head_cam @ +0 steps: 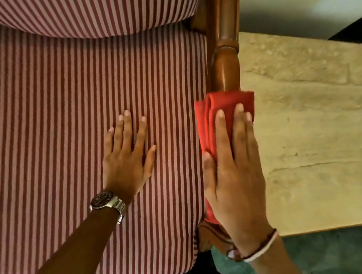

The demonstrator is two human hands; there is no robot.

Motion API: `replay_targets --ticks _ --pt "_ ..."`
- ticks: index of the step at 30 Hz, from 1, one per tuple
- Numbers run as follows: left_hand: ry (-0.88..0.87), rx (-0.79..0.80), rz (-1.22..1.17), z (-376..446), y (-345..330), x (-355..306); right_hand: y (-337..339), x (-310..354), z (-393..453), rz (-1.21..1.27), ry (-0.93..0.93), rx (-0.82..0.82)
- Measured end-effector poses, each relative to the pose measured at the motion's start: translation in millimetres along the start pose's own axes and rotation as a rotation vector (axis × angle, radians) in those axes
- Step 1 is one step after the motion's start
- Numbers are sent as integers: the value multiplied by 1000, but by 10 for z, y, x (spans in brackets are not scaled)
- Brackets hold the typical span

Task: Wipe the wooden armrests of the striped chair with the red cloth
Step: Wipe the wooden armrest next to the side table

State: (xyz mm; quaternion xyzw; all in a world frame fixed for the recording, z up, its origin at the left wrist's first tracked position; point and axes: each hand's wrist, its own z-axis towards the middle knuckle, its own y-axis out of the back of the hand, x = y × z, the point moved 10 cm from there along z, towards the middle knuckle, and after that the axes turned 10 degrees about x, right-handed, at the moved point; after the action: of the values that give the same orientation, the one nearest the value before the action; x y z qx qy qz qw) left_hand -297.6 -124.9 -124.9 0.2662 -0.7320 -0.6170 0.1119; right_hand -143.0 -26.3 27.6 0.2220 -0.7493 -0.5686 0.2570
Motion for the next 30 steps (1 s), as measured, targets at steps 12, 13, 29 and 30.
replay_targets --ticks 12,13,29,30 --pt "2 -42 24 -7 32 8 31 -10 236 20 19 -8" --pt "8 -51 28 -23 28 12 -7 -31 115 14 18 -1" --pt "8 -51 58 -23 14 -4 150 93 897 -56 60 -18" --pt "9 -50 55 -24 27 -14 250 117 1160 -78 55 -30"
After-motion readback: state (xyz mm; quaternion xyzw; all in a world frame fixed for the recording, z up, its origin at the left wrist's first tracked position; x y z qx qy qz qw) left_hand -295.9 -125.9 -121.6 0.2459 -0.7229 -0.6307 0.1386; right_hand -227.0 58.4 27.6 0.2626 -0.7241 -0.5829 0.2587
